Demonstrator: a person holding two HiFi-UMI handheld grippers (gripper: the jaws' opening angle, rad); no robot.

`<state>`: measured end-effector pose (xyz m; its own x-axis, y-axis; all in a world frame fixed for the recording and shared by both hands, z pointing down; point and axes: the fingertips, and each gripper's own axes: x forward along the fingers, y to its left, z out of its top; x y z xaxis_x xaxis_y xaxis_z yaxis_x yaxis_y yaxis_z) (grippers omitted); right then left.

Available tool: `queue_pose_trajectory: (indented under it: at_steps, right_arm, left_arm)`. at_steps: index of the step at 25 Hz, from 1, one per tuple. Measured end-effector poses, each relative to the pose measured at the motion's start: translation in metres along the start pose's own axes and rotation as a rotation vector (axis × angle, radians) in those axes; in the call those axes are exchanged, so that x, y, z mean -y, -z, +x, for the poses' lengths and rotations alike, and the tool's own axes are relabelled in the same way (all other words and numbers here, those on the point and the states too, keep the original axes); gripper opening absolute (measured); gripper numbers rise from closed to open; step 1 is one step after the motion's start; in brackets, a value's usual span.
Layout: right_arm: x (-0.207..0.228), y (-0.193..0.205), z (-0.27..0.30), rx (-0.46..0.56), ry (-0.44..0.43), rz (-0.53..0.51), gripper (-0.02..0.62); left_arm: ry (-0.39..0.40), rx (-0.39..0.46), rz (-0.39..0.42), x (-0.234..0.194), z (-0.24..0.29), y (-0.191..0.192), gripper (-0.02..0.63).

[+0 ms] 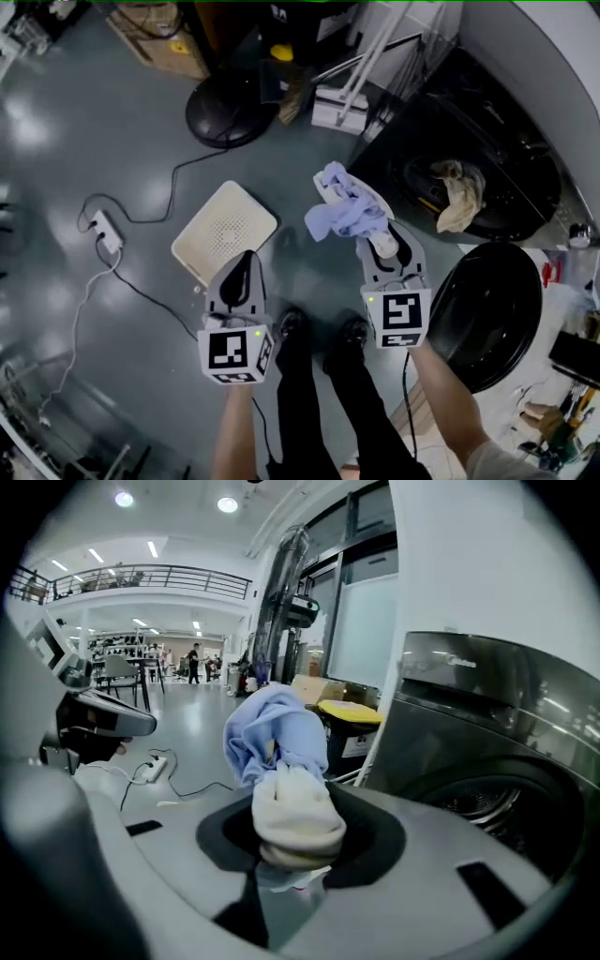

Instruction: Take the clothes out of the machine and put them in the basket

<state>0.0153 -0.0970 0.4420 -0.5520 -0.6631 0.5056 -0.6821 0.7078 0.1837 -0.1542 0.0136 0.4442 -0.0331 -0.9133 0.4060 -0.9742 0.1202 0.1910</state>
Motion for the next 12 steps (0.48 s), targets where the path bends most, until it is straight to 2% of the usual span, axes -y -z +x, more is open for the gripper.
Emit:
queue_pose_trajectory:
  at_steps: [5,12]
  right_arm:
    - [-0.086,-0.023,0.027,0.019,-0.15,-0.065,0.156]
    - [-0.195,-0.037,0.055,0.016,-0.318,-0.126,0.156]
  left_arm:
    - [-0.13,0.012,-0.061,-0.062,-0.042,0.016,0.018]
    - [-0.268,0.026,-0.127,-0.134,-0.097,0.038,0.018]
